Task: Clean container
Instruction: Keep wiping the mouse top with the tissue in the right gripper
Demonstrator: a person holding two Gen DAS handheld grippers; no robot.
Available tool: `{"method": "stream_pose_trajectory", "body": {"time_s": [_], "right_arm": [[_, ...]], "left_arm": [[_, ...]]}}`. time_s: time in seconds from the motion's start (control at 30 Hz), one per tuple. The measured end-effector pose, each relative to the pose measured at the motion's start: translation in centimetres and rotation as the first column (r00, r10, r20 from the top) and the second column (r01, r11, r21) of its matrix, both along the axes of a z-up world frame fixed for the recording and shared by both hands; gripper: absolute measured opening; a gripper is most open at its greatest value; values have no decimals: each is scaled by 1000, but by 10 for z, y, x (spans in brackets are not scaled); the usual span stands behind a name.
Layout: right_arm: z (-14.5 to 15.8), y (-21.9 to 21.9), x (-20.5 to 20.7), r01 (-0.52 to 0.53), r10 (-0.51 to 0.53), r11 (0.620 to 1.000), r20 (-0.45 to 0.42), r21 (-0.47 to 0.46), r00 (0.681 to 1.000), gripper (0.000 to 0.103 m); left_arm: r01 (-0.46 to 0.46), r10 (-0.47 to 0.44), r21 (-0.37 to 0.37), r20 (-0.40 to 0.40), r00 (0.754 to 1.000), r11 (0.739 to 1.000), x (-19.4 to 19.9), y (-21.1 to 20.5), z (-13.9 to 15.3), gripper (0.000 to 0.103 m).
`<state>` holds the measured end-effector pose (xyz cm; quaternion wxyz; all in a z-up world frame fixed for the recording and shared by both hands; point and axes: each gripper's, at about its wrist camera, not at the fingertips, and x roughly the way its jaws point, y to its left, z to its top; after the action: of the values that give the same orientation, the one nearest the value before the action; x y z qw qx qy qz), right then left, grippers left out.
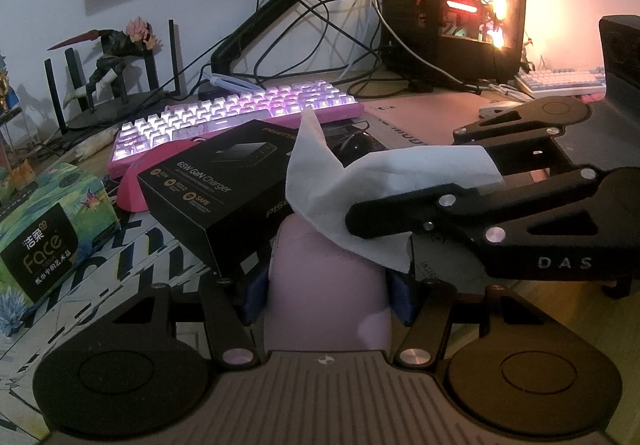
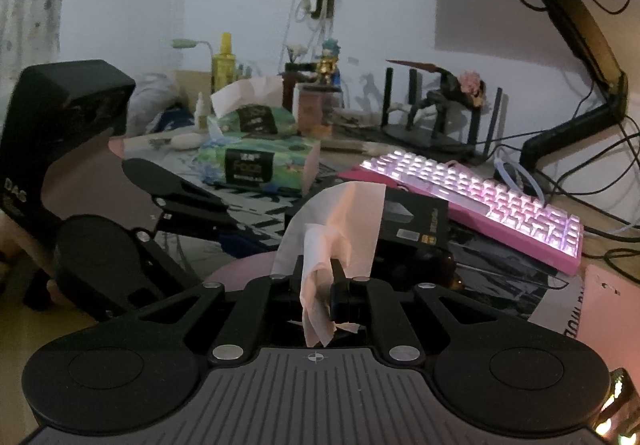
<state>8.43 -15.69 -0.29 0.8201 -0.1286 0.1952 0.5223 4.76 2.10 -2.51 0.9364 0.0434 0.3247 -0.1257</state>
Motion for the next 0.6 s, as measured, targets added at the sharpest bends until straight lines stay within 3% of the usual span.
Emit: {"method": "stream_pose_trajectory", "body": {"time_s": [0.6], "right_arm": [[-1, -2, 5, 46, -46, 999, -12, -6, 999, 12]], "left_arm": [[-3, 3, -2, -1, 1000, 1000, 0, 0, 0, 60]]}}
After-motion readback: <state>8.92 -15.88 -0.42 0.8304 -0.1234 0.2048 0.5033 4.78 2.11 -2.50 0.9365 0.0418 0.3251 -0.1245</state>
